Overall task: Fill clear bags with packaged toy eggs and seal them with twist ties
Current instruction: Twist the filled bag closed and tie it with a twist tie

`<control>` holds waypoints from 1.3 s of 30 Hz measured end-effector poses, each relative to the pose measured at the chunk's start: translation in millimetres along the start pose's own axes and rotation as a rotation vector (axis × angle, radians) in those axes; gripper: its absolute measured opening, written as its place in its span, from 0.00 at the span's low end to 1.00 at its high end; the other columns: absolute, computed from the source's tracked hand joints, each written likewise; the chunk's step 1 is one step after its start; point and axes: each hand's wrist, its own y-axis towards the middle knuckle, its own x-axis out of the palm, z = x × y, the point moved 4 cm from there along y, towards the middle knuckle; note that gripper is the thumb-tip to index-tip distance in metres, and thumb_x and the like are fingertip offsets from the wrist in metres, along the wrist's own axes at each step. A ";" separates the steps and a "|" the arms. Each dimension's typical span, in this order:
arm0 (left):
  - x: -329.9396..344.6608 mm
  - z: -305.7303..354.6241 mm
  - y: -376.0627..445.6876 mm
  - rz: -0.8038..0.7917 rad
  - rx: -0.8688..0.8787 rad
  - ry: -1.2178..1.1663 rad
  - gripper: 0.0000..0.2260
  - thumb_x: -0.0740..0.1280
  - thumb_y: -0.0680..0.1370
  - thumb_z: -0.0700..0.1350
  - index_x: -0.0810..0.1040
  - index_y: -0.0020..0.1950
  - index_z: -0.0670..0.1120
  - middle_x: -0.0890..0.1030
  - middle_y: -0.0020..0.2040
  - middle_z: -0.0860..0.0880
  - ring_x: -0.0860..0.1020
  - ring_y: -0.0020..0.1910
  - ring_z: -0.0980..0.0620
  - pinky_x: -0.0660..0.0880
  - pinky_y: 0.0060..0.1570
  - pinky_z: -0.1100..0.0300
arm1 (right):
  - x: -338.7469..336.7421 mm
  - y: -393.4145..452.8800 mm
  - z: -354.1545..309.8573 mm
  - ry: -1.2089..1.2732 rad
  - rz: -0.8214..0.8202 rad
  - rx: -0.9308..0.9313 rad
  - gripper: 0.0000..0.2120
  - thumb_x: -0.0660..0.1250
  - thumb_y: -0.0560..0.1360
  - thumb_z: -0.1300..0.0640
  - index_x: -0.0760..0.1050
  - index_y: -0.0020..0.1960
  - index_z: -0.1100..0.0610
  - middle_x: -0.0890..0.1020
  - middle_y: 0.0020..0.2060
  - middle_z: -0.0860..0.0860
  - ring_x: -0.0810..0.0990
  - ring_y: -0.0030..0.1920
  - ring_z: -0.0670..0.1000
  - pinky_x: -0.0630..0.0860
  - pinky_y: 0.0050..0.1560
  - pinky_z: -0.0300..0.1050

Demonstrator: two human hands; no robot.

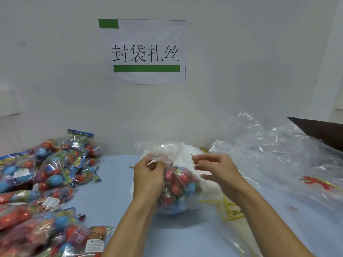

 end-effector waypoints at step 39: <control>19.0 12.9 -9.7 -0.286 0.328 0.202 0.09 0.69 0.77 0.37 0.84 0.42 0.50 0.85 0.39 0.54 0.82 0.39 0.48 0.78 0.39 0.61 | 24.2 -15.3 -22.4 -0.309 -0.133 -0.165 0.16 0.72 0.77 0.53 0.81 0.30 0.51 0.75 0.23 0.41 0.69 0.25 0.40 0.65 0.28 0.29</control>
